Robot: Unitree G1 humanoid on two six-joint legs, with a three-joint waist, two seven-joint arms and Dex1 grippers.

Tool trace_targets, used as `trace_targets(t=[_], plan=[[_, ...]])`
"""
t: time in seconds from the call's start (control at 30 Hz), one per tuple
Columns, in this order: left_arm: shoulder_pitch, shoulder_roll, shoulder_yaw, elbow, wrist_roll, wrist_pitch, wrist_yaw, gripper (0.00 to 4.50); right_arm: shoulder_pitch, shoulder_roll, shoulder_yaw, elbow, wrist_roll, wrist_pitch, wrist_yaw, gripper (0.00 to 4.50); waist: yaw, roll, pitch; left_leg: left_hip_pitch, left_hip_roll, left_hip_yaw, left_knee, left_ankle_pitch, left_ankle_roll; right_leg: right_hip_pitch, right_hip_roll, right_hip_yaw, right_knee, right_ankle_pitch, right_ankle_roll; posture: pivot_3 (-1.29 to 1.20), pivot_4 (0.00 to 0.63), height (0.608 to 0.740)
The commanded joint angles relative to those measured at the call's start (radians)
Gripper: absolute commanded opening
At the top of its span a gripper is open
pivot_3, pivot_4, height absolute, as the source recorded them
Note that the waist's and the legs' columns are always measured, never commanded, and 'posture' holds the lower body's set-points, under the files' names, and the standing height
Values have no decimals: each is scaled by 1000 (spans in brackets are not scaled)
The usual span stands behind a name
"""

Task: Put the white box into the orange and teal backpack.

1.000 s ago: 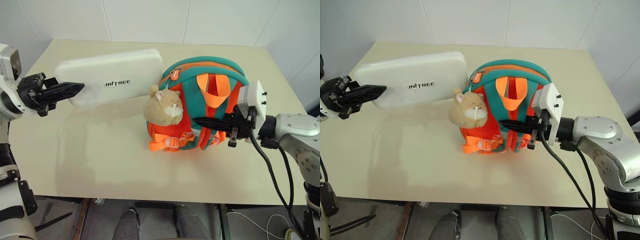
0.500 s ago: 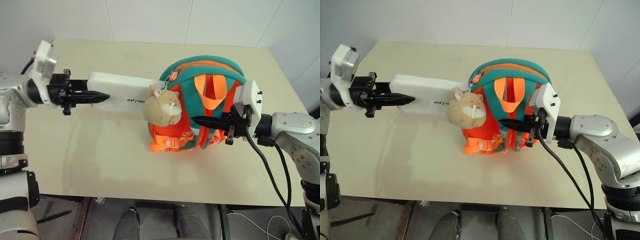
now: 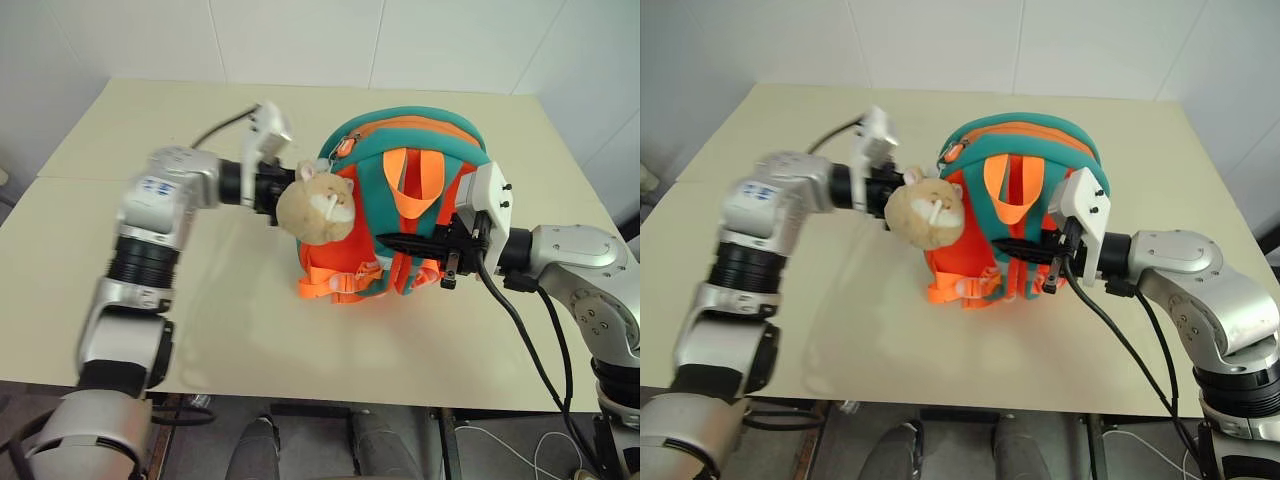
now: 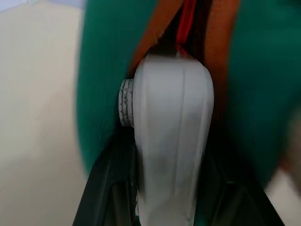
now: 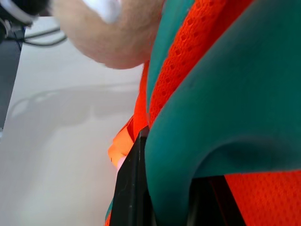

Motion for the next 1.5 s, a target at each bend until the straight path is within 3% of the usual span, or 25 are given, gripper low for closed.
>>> trace_targets(t=[0.03, 0.2, 0.57, 0.7, 0.9, 1.1, 1.27, 1.37, 1.5], plan=[[-24, -48, -23, 24, 29, -18, 34, 1258, -2, 6, -23, -35, 3, -13, -16, 0, 0, 0, 0, 0, 0, 0, 0, 0, 0, 0, 0, 0, 0, 0, 0, 0, 150, 740], [-38, -87, 2, 46, 28, -26, 50, 1249, 11, 9, -28, -53, 9, -8, -33, 0, 8, 0, 0, 1, 0, 0, 0, 0, 1, 1, 0, 0, 0, 0, 0, 0, 150, 740], [37, 221, 55, -132, -25, 31, -157, 4464, 17, 10, -26, -49, 9, -16, -37, 0, -13, 0, 0, 1, 0, 0, -2, 0, 1, 0, 0, 0, 0, 0, 0, 0, 150, 740], [92, 328, 95, -200, -61, 45, -217, 4464, 7, 11, -17, -33, 2, -24, -25, 0, -9, 0, 0, 1, 0, 0, -1, 0, 0, 0, 1, 0, 1, 0, 0, 0, 150, 740], [157, 377, 191, -347, -186, 163, -202, 4464, 2, 12, -13, -23, -5, -29, -16, 0, -5, -1, 0, 1, 0, 0, -1, 0, 0, 0, 0, 0, 0, 0, 0, 0, 150, 740], [207, 308, 249, -536, -330, 282, -87, 4464, -7, 20, -4, -11, -13, -31, -9, 0, -7, -1, 0, 1, 0, 0, -1, 0, 0, 0, 0, 0, 0, 0, 0, 0, 150, 740], [204, 233, 193, -546, -297, 283, 38, 4464, -17, 28, 3, -2, -23, -32, -7, 0, -7, -1, 0, 2, 0, 0, 0, 1, 1, 0, 0, 0, 1, 0, 0, 0, 150, 740], [183, 205, 179, -527, -298, 307, 91, 3931, -13, 36, 6, -7, -29, -32, -6, 0, -6, -1, 1, 1, 0, 0, 0, 1, 1, 1, 0, 0, 1, 0, 0, 0, 150, 740], [175, 220, 182, -532, -328, 339, 98, 2785, 0, 49, -2, -15, -34, -41, -7, 0, -8, -1, 1, 1, 0, 0, 0, 1, 1, 1, 0, 0, 1, 0, 0, 0, 150, 740]])
